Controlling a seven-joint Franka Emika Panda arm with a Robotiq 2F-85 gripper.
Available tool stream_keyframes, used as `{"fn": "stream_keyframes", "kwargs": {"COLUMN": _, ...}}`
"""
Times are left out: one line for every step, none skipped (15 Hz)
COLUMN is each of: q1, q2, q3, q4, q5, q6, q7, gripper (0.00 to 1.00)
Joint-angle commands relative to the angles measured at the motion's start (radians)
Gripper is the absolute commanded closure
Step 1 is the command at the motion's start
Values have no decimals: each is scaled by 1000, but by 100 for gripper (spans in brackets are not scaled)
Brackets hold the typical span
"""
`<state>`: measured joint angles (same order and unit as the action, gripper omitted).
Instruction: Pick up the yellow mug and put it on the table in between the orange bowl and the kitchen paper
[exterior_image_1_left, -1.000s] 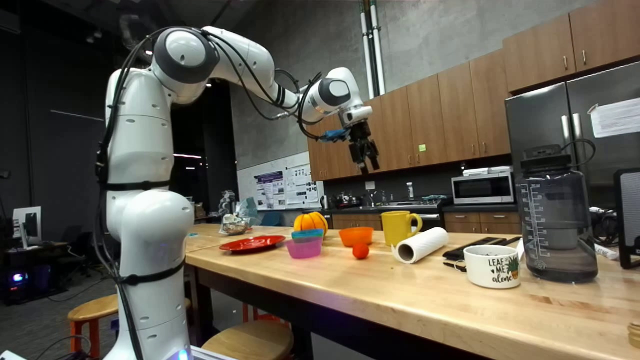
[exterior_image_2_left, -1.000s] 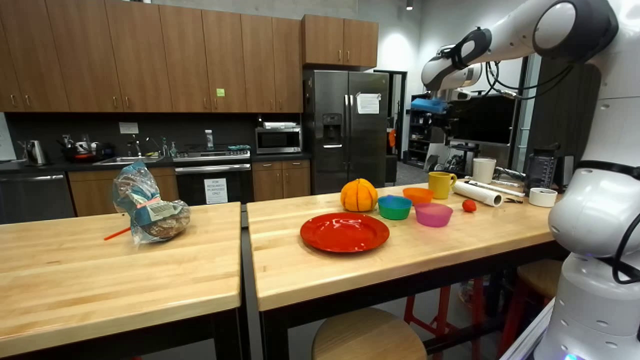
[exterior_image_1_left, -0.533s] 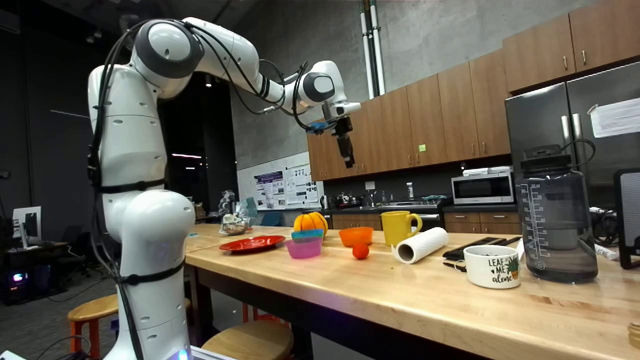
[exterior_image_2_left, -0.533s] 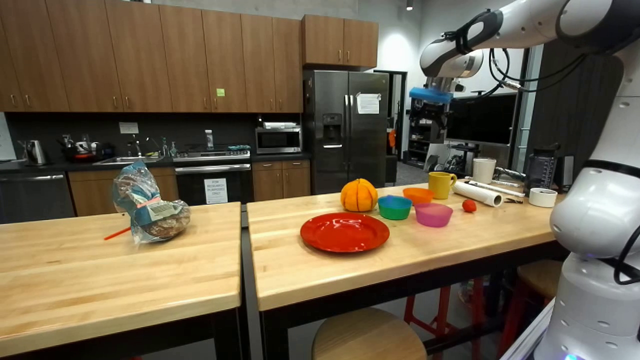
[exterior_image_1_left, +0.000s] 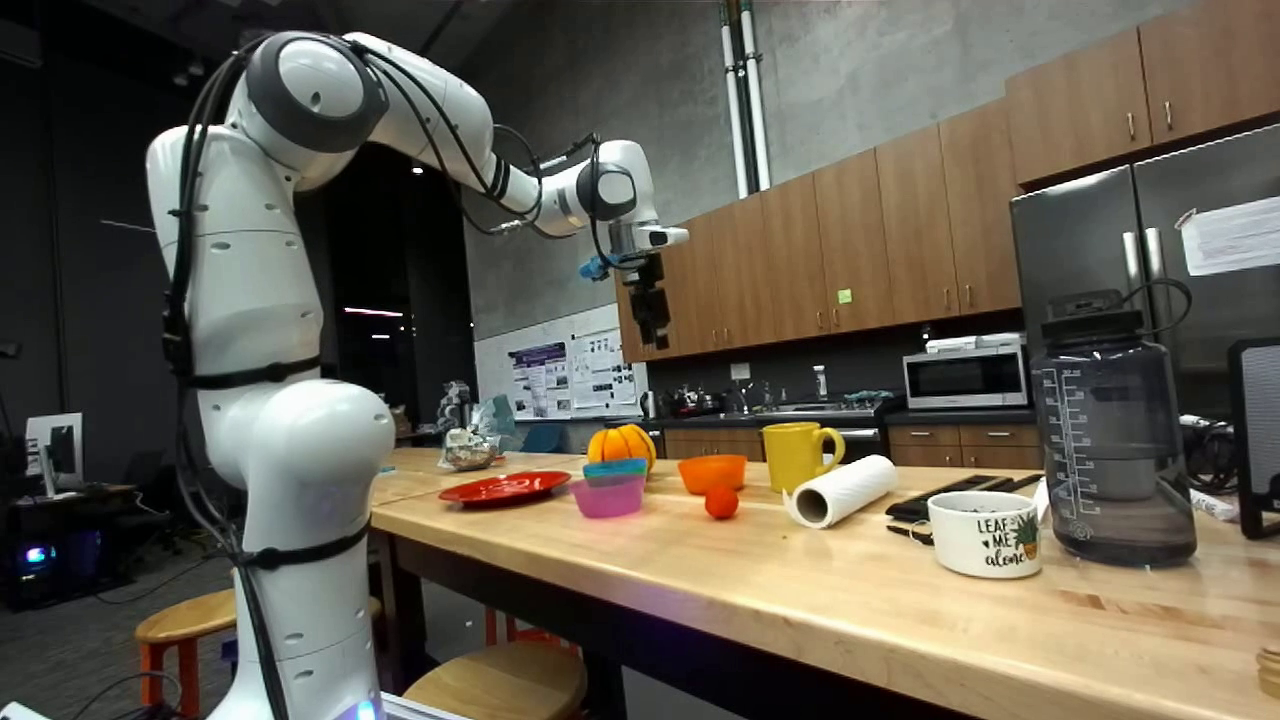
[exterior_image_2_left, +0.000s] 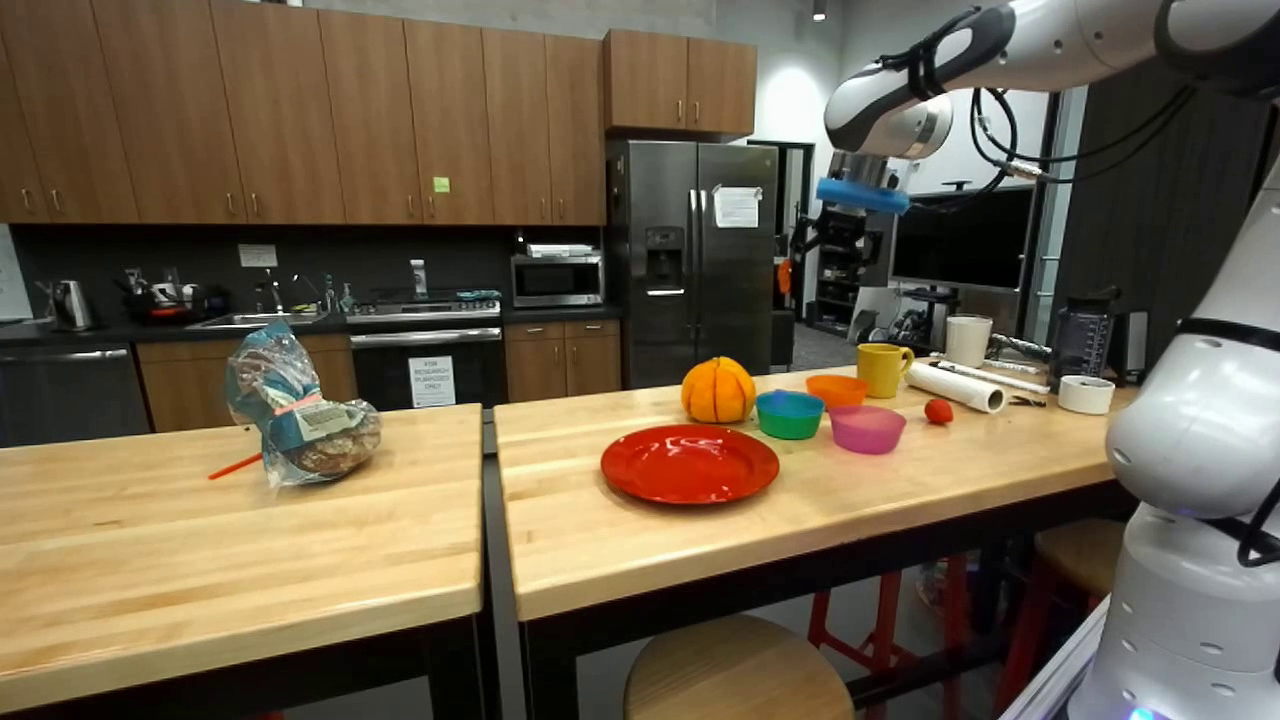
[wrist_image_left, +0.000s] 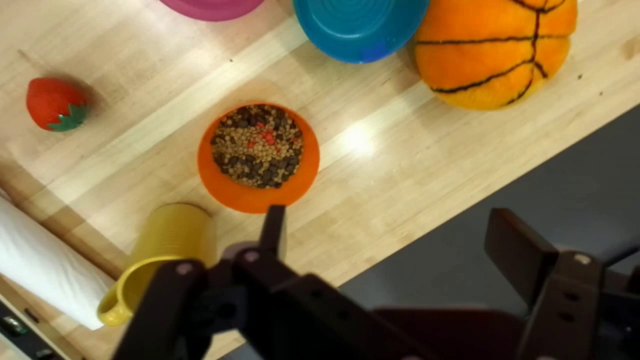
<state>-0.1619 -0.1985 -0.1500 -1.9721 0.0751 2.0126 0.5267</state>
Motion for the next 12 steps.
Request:
{"fn": "stream_keyframes", "kwargs": {"q1": 17, "q2": -73, "q3": 9, "q4": -66, "q5": 39, "q6": -29, "q7": -185, "gripper": 0}}
{"fn": "stream_keyframes", "kwargs": {"q1": 23, "q2": -85, "q3": 11, "q4": -78, "q5": 43, "q6": -40, "q7": -235, "gripper": 0}}
{"fn": "stream_keyframes", "kwargs": {"q1": 28, "q2": -99, "q3": 13, "q4": -90, "q5": 47, "q6": -54, "q7": -284, "gripper": 0}}
{"fn": "stream_keyframes", "kwargs": {"q1": 34, "q2": -110, "q3": 13, "q4": -99, "q5": 52, "q6": -70, "q7": -334, "gripper": 0}}
{"fn": "stream_keyframes", "kwargs": {"q1": 41, "q2": -122, "q3": 13, "q4": -112, "q5": 55, "q6": -85, "q7": -384, "gripper": 0}}
{"fn": "stream_keyframes", "kwargs": {"q1": 47, "q2": -135, "q3": 13, "q4": -123, "q5": 55, "q6": -104, "q7": -432, "gripper": 0}}
{"fn": "stream_keyframes", "kwargs": {"q1": 54, "q2": -145, "q3": 12, "q4": -136, "q5": 56, "q6": -118, "q7": -482, "gripper": 0}}
{"fn": "stream_keyframes", "kwargs": {"q1": 61, "q2": -156, "q3": 11, "q4": -147, "q5": 53, "q6": -137, "q7": -528, "gripper": 0}}
{"fn": "stream_keyframes", "kwargs": {"q1": 68, "q2": -166, "q3": 10, "q4": -158, "q5": 51, "q6": -155, "q7": -576, "gripper": 0}}
{"fn": "stream_keyframes", "kwargs": {"q1": 75, "q2": -175, "q3": 7, "q4": -169, "q5": 55, "q6": -172, "q7": -624, "gripper": 0}}
{"fn": "stream_keyframes", "kwargs": {"q1": 82, "q2": -182, "q3": 2, "q4": -179, "q5": 59, "q6": -188, "q7": -675, "gripper": 0}}
{"fn": "stream_keyframes", "kwargs": {"q1": 85, "q2": -188, "q3": 0, "q4": -189, "q5": 61, "q6": -197, "q7": -708, "gripper": 0}}
